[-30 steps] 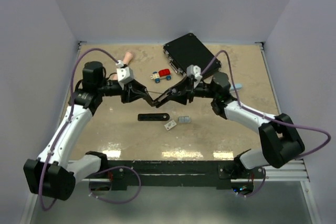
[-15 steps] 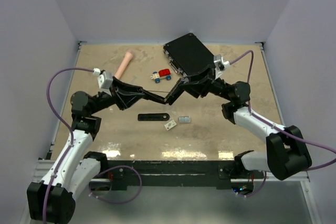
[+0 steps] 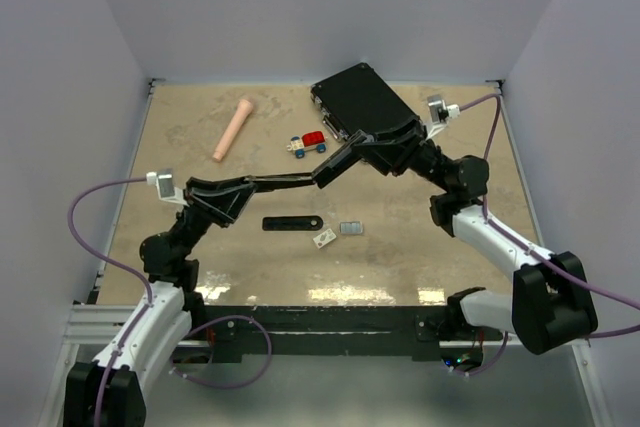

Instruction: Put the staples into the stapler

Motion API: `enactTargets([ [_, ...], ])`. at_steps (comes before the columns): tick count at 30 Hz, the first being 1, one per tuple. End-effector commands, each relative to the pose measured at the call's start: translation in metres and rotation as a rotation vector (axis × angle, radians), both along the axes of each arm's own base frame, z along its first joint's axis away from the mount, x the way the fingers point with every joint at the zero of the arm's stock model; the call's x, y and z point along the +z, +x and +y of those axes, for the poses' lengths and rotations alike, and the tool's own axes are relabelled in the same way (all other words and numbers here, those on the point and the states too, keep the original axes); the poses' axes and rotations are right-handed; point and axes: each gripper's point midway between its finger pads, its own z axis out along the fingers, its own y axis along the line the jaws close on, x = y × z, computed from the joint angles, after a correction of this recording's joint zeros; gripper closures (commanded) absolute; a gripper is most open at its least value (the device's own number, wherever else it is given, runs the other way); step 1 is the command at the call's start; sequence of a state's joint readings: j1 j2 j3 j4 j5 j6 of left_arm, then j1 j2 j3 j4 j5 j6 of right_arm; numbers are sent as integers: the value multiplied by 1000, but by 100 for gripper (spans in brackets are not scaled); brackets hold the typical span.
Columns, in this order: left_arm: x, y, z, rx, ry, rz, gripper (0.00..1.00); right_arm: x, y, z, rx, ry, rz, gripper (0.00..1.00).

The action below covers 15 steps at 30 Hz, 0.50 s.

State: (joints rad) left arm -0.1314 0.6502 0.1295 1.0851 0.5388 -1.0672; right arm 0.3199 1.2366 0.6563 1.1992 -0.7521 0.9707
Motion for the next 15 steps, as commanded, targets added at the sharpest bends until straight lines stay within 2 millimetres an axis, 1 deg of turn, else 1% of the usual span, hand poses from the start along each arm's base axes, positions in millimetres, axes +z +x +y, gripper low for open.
enactTargets([
  [1,21,17,34,150,-233,40,100,130,-101,-55,-103,357,-774,100],
  [2,21,15,33,142,-242,43,100,133,-101,-57,-114,364,-776,100],
  [3,21,12,30,124,-251,44,98,135,-99,-57,-123,366,-780,100],
  [4,17,13,30,128,-263,59,88,136,-98,-58,-127,367,-783,100],
  [5,16,11,30,124,-268,63,83,140,-98,-59,-136,374,-789,100],
  [6,10,11,29,119,-268,80,78,142,-98,-59,-137,378,-792,100],
  [7,10,10,28,116,-268,80,67,143,-97,-59,-141,382,-790,100],
  [9,3,9,26,110,-257,97,55,148,-95,-59,-146,383,-795,100],
  [10,2,6,26,106,-253,92,45,149,-95,-59,-148,385,-799,100],
  [12,-5,5,25,103,-244,105,37,155,-95,-58,-150,378,-810,100],
  [13,-5,3,24,98,-236,98,31,157,-94,-58,-156,373,-814,100],
  [15,-10,1,22,90,-216,99,29,160,-94,-55,-150,349,-825,100],
])
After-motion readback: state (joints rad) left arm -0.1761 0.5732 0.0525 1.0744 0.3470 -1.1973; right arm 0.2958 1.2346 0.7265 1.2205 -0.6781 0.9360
